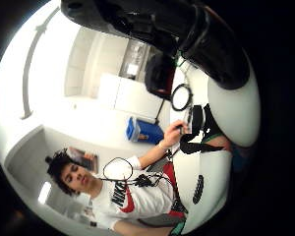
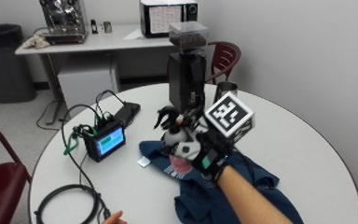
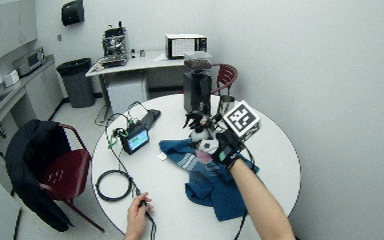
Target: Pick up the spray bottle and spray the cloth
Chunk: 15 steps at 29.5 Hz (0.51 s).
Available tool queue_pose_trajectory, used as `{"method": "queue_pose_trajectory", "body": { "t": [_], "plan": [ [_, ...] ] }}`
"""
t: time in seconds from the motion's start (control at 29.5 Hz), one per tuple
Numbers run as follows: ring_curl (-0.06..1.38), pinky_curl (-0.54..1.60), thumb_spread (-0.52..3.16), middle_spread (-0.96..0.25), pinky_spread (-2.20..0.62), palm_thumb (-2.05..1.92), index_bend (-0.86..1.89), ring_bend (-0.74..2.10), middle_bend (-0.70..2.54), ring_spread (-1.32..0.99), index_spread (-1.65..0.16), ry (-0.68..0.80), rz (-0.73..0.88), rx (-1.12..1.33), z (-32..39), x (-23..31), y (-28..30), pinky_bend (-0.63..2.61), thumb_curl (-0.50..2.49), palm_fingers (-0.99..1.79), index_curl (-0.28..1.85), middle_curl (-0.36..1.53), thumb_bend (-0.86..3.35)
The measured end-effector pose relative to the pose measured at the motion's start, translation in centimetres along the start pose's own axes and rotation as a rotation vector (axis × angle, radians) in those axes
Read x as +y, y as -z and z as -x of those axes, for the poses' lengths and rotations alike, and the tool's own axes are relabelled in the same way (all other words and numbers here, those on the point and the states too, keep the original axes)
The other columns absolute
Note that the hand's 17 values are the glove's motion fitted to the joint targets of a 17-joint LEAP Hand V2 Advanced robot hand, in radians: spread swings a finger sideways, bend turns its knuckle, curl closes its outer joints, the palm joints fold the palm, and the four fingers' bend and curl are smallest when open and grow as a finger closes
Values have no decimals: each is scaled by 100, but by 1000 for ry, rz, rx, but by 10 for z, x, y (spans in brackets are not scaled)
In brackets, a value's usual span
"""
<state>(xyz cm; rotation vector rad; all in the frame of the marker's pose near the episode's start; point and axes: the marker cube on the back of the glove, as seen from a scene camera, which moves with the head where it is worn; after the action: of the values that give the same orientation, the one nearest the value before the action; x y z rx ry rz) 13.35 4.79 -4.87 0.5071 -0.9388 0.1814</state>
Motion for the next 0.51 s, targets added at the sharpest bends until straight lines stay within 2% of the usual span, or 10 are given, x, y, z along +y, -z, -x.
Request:
{"method": "queue_pose_trajectory", "body": {
  "t": [0.27, 0.51],
  "plan": [
    [45, 34, 83, -9, 18, 105, 11, 58, 38, -11, -30, 12, 123, -178, -54, 4, -137, 25, 64, 87, 19, 51, -1],
    [44, 33, 88, -8, 23, 105, 10, 56, 38, -10, -31, -42, 52, -212, -96, 23, -169, 21, 63, 88, 20, 50, -1]
  ]
}}
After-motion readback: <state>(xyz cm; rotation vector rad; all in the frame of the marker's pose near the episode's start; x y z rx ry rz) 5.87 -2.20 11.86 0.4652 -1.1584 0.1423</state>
